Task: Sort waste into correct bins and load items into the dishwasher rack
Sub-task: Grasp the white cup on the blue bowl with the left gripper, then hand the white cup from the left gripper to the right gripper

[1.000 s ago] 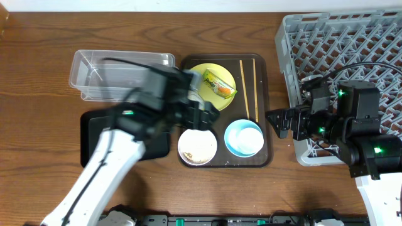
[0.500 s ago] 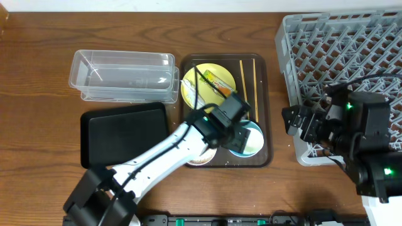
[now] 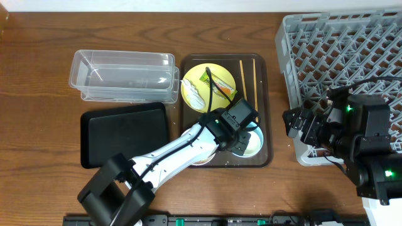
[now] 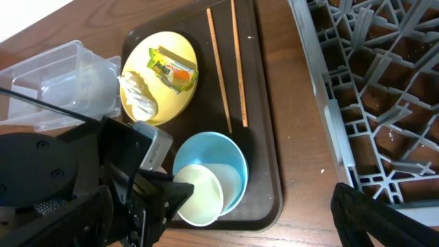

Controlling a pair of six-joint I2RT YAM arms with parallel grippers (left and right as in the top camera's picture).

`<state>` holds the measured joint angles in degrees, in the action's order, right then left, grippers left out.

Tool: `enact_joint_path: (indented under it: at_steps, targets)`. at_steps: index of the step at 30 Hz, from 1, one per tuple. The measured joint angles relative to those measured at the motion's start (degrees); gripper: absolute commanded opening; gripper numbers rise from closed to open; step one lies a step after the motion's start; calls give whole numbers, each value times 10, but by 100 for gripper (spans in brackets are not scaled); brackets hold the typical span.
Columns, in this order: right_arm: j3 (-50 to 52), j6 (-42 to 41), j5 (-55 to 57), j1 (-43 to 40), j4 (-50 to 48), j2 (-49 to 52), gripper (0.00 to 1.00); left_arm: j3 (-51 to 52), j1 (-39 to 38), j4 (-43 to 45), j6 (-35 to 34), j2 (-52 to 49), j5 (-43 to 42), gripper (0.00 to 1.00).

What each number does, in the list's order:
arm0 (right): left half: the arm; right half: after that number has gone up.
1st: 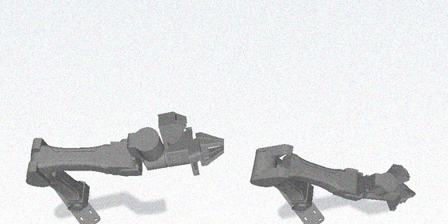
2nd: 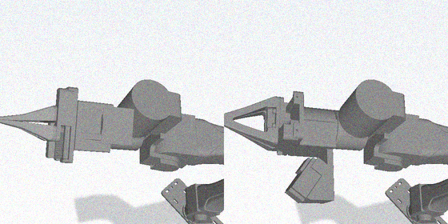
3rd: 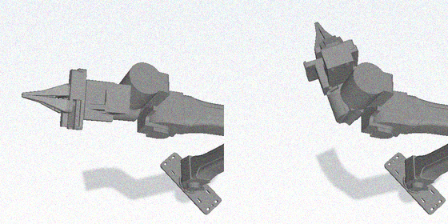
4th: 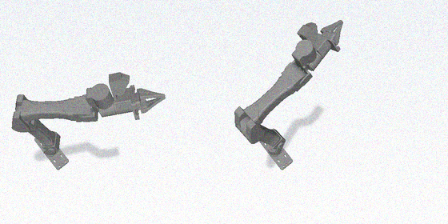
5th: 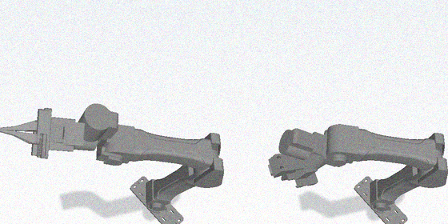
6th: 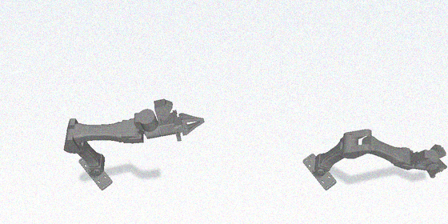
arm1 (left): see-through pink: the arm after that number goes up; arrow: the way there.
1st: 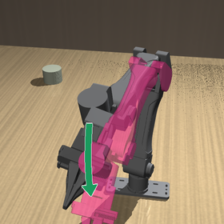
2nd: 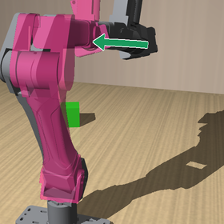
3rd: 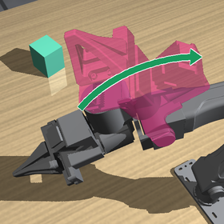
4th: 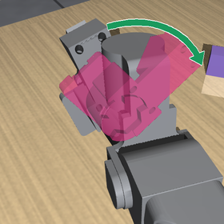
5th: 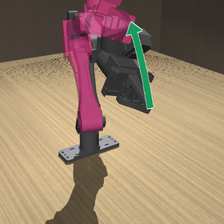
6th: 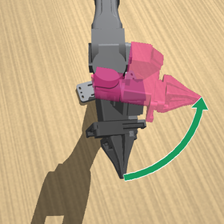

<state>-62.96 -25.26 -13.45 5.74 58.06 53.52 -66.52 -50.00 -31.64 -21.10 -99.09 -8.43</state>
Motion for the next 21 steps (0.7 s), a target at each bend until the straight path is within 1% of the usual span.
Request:
enact_joint_path:
  at_steps: [4, 7, 9, 12, 13, 16, 17, 19, 21]
  targets:
    - [0, 1, 0, 0, 0, 0, 99, 0, 3, 0, -1, 14, -2, 6]
    - [0, 9, 0, 0, -2, 0, 99, 0, 20, -5, -5, 56, -10, 6]
    - [0, 18, 0, 0, -6, 0, 99, 0, 47, -7, -8, 99, -30, 6]
    - [0, 34, -5, 0, -18, 0, 99, -1, 126, -9, -9, 169, -94, 6]
    - [0, 45, -17, 0, -27, 0, 99, -2, 153, -9, -7, 184, -124, 6]
    - [0, 94, -83, 0, -66, 1, 99, -3, 257, -3, 9, 212, -274, 6]
    - [0, 119, -125, 0, -83, 3, 99, -3, 283, 1, 16, 212, -326, 6]
    - [-1, 160, -209, 0, -121, 11, 97, -3, 326, 2, 31, 208, -442, 6]
    - [-1, 190, -284, 1, -148, 23, 95, -3, 347, 3, 42, 204, -523, 6]
